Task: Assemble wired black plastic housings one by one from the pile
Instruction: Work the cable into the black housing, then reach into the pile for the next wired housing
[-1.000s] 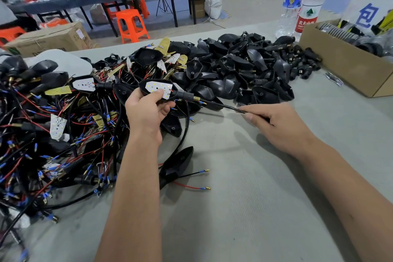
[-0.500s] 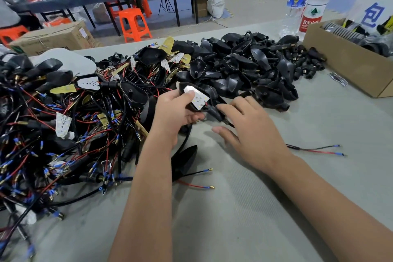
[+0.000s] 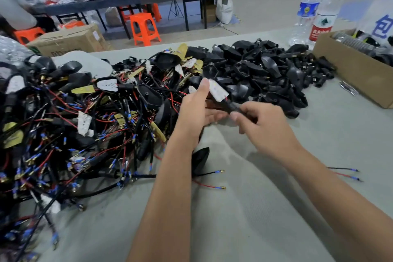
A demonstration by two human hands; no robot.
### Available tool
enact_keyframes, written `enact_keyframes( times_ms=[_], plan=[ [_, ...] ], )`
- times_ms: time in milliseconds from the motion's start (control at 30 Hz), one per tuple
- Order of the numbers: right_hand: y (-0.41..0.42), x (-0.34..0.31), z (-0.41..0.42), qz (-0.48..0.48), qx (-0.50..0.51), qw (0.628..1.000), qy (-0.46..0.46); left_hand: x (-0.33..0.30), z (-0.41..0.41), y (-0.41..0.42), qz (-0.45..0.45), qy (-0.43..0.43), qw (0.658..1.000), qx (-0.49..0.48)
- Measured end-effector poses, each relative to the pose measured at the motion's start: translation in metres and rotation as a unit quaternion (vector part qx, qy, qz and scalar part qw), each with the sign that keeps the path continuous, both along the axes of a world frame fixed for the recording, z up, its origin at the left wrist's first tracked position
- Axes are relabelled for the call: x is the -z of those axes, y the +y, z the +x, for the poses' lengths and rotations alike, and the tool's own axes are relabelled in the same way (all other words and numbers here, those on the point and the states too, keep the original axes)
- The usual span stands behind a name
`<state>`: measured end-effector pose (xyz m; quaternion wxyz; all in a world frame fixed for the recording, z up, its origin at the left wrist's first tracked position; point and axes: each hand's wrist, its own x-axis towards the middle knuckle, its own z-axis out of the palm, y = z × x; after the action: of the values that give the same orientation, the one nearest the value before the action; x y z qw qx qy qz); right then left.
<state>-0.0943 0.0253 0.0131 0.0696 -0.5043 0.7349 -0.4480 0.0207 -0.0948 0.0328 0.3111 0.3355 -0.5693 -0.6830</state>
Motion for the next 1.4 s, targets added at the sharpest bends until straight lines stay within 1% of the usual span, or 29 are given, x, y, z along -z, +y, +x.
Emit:
enact_keyframes(
  times_ms=[33, 67, 100, 133, 167, 200, 267, 333, 400, 433, 467, 500, 533, 567, 600, 633, 733, 800, 833, 867, 900, 933, 967, 1033, 1133, 1200, 1233, 1300, 1400],
  plan=[
    [-0.004, -0.014, 0.005, -0.021, -0.017, 0.995, -0.100, -0.003, 0.002, 0.003, 0.026, 0.017, 0.999, 0.014],
    [-0.010, -0.027, 0.010, -0.043, -0.038, 0.974, -0.219, -0.006, 0.005, 0.006, 0.047, 0.032, 0.998, 0.038],
    [-0.019, -0.042, 0.015, -0.057, -0.060, 0.937, -0.341, -0.007, 0.009, 0.011, 0.063, 0.044, 0.994, 0.073],
    [-0.029, -0.056, 0.019, -0.062, -0.078, 0.894, -0.437, -0.009, 0.014, 0.015, 0.077, 0.052, 0.990, 0.110],
    [-0.041, -0.069, 0.024, -0.060, -0.091, 0.859, -0.500, -0.010, 0.022, 0.018, 0.092, 0.060, 0.983, 0.147],
    [-0.054, -0.081, 0.030, -0.054, -0.101, 0.838, -0.533, -0.013, 0.031, 0.020, 0.104, 0.064, 0.976, 0.181],
    [-0.082, -0.096, 0.048, -0.043, -0.116, 0.828, -0.547, -0.020, 0.059, 0.018, 0.097, 0.050, 0.972, 0.207],
    [-0.112, -0.100, 0.068, -0.024, -0.112, 0.849, -0.516, -0.028, 0.097, 0.011, 0.052, 0.028, 0.986, 0.156],
    [-0.141, -0.094, 0.096, 0.008, -0.106, 0.879, -0.464, -0.034, 0.138, 0.002, 0.025, 0.015, 0.998, 0.054],
    [-0.155, -0.088, 0.114, 0.020, -0.103, 0.888, -0.447, -0.039, 0.159, -0.003, 0.015, -0.019, 1.000, -0.007],
    [-0.166, -0.080, 0.131, 0.032, -0.100, 0.898, -0.428, -0.045, 0.179, -0.007, -0.012, -0.092, 0.994, -0.064],
    [-0.177, -0.072, 0.153, 0.045, -0.101, 0.910, -0.400, -0.050, 0.198, -0.012, -0.061, -0.205, 0.971, -0.112],
    [-0.186, -0.066, 0.174, 0.059, -0.107, 0.923, -0.364, -0.053, 0.215, -0.018, -0.123, -0.335, 0.923, -0.143],
    [-0.196, -0.062, 0.195, 0.069, -0.120, 0.936, -0.322, -0.056, 0.232, -0.022, -0.170, -0.443, 0.866, -0.159],
    [-0.207, -0.060, 0.215, 0.070, -0.138, 0.946, -0.284, -0.059, 0.246, -0.025, -0.199, -0.511, 0.817, -0.176],
    [-0.219, -0.062, 0.231, 0.062, -0.153, 0.953, -0.254, -0.061, 0.254, -0.027, -0.212, -0.536, 0.791, -0.204],
    [-0.259, -0.077, 0.268, 0.019, -0.144, 0.973, -0.182, -0.065, 0.267, -0.041, -0.223, -0.508, 0.753, -0.355],
    [-0.278, -0.078, 0.281, 0.027, -0.115, 0.987, -0.105, -0.059, 0.269, -0.054, -0.209, -0.488, 0.736, -0.420],
    [-0.283, -0.072, 0.284, 0.034, -0.117, 0.992, -0.036, -0.053, 0.269, -0.060, -0.195, -0.484, 0.735, -0.433],
    [-0.285, -0.063, 0.285, 0.035, -0.129, 0.989, 0.055, -0.046, 0.269, -0.063, -0.182, -0.479, 0.736, -0.442],
    [-0.286, -0.053, 0.284, 0.042, -0.156, 0.976, 0.148, -0.040, 0.268, -0.065, -0.178, -0.475, 0.736, -0.449],
    [-0.286, -0.042, 0.284, 0.054, -0.196, 0.958, 0.200, -0.033, 0.266, -0.065, -0.179, -0.470, 0.733, -0.458],
    [-0.287, -0.034, 0.283, 0.078, -0.232, 0.946, 0.214, -0.029, 0.263, -0.064, -0.180, -0.466, 0.728, -0.471],
    [-0.292, -0.029, 0.281, 0.110, -0.260, 0.933, 0.223, -0.025, 0.252, -0.065, -0.178, -0.458, 0.718, -0.494],
    [-0.289, -0.046, 0.270, 0.151, -0.322, 0.909, 0.217, -0.026, 0.230, -0.064, -0.194, -0.419, 0.698, -0.547],
    [-0.275, -0.060, 0.249, 0.127, -0.351, 0.905, 0.202, -0.028, 0.212, -0.060, -0.251, -0.356, 0.685, -0.584],
    [-0.264, -0.064, 0.235, 0.092, -0.342, 0.916, 0.190, -0.028, 0.203, -0.058, -0.279, -0.323, 0.686, -0.589],
    [-0.238, -0.066, 0.204, 0.008, -0.286, 0.943, 0.170, -0.027, 0.183, -0.056, -0.316, -0.275, 0.712, -0.564],
    [-0.197, -0.057, 0.152, -0.083, -0.147, 0.967, 0.189, -0.023, 0.152, -0.052, -0.317, -0.235, 0.784, -0.480]
  ],
)
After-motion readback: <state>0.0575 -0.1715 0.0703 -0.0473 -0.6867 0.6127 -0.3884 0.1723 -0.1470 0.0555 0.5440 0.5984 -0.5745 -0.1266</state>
